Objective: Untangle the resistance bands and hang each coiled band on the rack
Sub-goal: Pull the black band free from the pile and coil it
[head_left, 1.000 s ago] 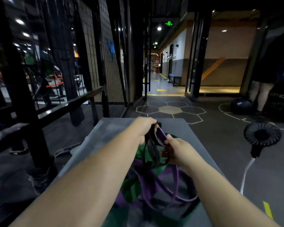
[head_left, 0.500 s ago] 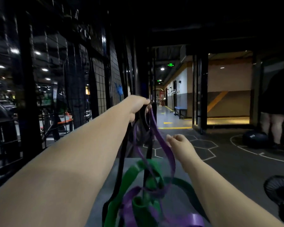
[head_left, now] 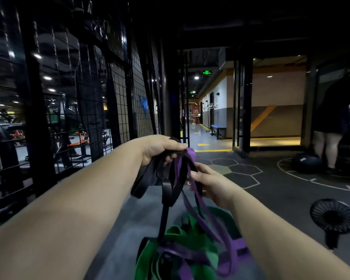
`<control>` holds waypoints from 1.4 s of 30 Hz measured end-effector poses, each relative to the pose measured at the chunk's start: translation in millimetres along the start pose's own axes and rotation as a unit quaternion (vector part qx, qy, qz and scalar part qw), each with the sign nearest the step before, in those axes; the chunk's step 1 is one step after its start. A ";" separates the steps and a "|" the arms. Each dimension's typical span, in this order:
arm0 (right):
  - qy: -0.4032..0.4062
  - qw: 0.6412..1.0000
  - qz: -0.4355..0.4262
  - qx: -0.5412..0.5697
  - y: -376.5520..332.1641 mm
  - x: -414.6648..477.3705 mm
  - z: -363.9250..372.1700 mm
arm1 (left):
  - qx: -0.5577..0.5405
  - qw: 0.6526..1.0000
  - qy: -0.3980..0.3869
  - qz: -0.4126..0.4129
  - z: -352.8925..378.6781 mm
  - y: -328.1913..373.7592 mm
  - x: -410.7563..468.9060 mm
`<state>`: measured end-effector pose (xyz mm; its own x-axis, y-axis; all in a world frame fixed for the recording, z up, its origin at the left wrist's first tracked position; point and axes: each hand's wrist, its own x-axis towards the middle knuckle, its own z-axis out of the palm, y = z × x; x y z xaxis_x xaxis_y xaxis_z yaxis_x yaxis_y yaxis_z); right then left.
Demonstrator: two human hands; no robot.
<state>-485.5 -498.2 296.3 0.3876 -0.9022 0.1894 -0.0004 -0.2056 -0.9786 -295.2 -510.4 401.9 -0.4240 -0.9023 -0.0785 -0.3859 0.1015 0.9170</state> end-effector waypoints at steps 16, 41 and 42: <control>0.237 0.865 0.015 -0.442 -25.9 3.7 17.7 | 0.283 0.941 0.187 0.004 4.3 -5.6 -27.5; 0.232 0.960 0.041 -0.149 -7.1 22.6 -13.2 | 0.001 0.952 0.303 -0.038 -13.2 -27.9 -29.6; 0.248 0.961 0.019 -0.124 -23.9 27.1 -13.1 | 0.000 0.954 0.298 -0.046 -10.6 -33.5 -29.9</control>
<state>-487.1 -522.6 325.8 -0.1043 -0.9677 0.2294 -0.2490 -0.1979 -0.9481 -260.9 -491.2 377.7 0.1516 -0.9853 0.0782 -0.3993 0.0113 0.9167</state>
